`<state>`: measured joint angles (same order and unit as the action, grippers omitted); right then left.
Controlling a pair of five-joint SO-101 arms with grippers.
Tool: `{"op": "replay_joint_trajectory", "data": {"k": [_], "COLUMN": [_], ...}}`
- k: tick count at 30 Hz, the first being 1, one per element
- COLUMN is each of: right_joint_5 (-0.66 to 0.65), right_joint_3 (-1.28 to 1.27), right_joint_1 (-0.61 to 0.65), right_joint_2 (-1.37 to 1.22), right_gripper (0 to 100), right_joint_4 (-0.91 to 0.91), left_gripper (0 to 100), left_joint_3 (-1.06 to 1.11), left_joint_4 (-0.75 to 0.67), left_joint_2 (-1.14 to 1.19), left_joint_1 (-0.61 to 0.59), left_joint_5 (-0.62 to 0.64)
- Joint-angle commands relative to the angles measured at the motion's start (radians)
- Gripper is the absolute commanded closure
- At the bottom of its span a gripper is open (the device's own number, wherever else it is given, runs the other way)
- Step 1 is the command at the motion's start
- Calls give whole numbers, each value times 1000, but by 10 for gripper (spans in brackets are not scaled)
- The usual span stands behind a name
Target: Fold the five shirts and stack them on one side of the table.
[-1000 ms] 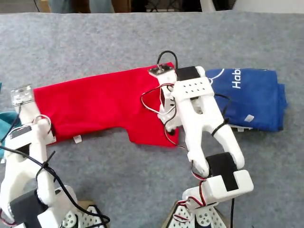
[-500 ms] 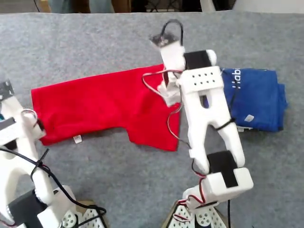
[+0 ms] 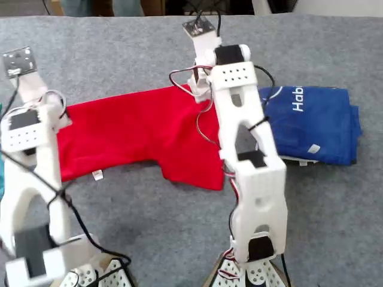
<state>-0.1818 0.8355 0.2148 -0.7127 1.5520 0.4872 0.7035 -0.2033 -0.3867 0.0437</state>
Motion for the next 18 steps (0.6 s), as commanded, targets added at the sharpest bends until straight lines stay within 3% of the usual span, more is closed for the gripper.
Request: {"op": "replay_joint_trajectory", "data": {"k": [1,4,6,13,18], "right_joint_5": [5,3,2,2,-37], "right_joint_3": [263,398,475,797,831], "right_joint_1": [8,-9,-17,-54,-57], "right_joint_2": [-131,-283,-381,-631,-684], "right_gripper": [984,984,984,984,984], "right_joint_4": [-14,-17,-15,17,25], "left_gripper": [971,971,971,971,970], "left_joint_3": [-7,-31,-77,-122,-260], "left_joint_4": [-201,-250,-198,-255,-60], "left_joint_2": [176,325,347,471,503], "left_joint_1": [-5,-42,-68,-91,-90], "left_joint_5": [35,80,112,112,120]}}
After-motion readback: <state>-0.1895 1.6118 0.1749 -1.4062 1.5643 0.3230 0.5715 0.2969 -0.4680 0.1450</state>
